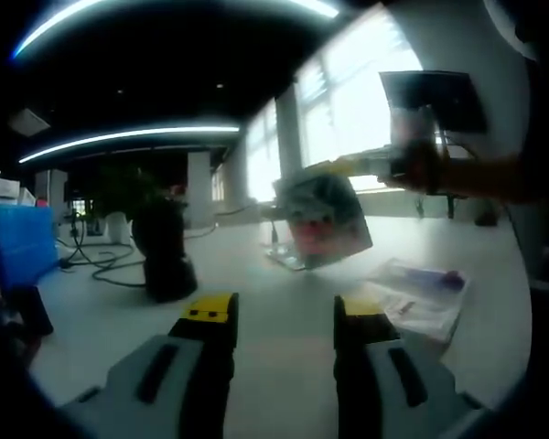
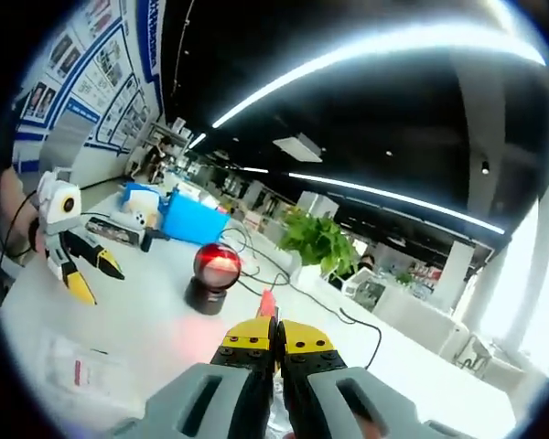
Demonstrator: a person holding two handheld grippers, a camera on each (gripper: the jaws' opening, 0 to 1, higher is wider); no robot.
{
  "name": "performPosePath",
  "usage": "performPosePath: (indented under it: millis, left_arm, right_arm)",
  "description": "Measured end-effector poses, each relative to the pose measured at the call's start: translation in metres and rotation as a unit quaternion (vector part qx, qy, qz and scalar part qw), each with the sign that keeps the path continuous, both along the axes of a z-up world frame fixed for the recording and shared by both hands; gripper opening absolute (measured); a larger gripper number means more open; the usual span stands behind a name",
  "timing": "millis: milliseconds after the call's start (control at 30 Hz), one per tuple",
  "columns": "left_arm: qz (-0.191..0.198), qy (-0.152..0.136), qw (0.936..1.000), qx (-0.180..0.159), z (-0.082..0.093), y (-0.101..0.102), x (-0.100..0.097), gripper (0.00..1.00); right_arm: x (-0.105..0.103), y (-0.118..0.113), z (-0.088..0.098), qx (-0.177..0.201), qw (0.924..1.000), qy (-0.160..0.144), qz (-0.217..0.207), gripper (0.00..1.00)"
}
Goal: Clip sheet goods on table flip sheet goods clip sheet goods scan sheet goods put sheet goods back to table
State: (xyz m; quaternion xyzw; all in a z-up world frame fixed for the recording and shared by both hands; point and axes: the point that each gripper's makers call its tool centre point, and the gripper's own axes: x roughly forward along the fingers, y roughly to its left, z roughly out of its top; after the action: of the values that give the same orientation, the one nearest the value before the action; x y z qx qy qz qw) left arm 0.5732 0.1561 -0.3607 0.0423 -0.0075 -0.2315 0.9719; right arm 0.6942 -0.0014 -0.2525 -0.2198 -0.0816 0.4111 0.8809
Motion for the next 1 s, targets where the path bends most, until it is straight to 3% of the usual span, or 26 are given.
performPosePath:
  millis: [533, 1000]
  left_arm:
    - [0.000, 0.002, 1.0000, 0.004, -0.001, -0.002, 0.000, 0.34]
    - [0.000, 0.004, 1.0000, 0.002, -0.001, -0.001, 0.000, 0.34]
  right_arm:
    - [0.027, -0.007, 0.000, -0.003, 0.9999, -0.003, -0.010, 0.00]
    - [0.059, -0.021, -0.006, 0.002, 0.9995, 0.015, -0.028, 0.00]
